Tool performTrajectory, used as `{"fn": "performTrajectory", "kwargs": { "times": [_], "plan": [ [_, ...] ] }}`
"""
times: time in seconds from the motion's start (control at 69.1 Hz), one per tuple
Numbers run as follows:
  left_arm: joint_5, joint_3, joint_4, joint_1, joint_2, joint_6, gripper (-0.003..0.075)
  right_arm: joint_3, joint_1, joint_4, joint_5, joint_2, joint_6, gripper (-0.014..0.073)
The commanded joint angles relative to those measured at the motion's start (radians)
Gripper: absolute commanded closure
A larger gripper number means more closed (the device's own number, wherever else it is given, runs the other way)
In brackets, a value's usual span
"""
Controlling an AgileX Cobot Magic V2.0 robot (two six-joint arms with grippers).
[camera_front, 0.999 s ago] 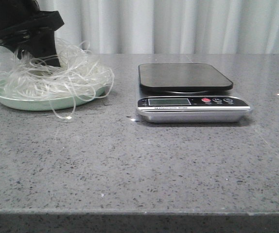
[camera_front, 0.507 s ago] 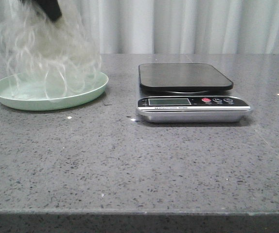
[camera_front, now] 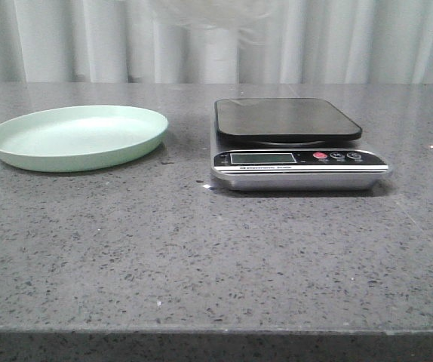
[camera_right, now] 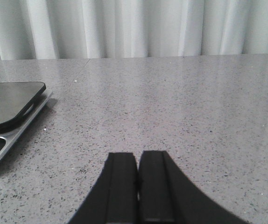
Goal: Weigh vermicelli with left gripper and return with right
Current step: 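Lift the vermicelli with the left gripper and carry it over the scale, then lower the vermicelli onto the scale pan and open the left gripper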
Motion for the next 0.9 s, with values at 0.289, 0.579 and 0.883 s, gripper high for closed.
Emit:
{"fn": "performTrajectory", "kwargs": {
  "times": [0.289,0.579,0.883],
  "plan": [
    [-0.123,-0.036,-0.044,-0.105,0.109,0.001,0.0574,-0.008,-0.007,-0.002,-0.086,-0.015,0.002,0.0442],
    [-0.155,-0.036,-0.046,-0.105,0.223,0.001,0.0574,-0.008,-0.007,-0.002,-0.086,-0.015,0.002,0.0442],
    [-0.142,-0.036,-0.042,-0.105,0.247,0.001,0.057,-0.008,-0.007,-0.002,-0.086,-0.015,0.002,0.0442]
  ]
}}
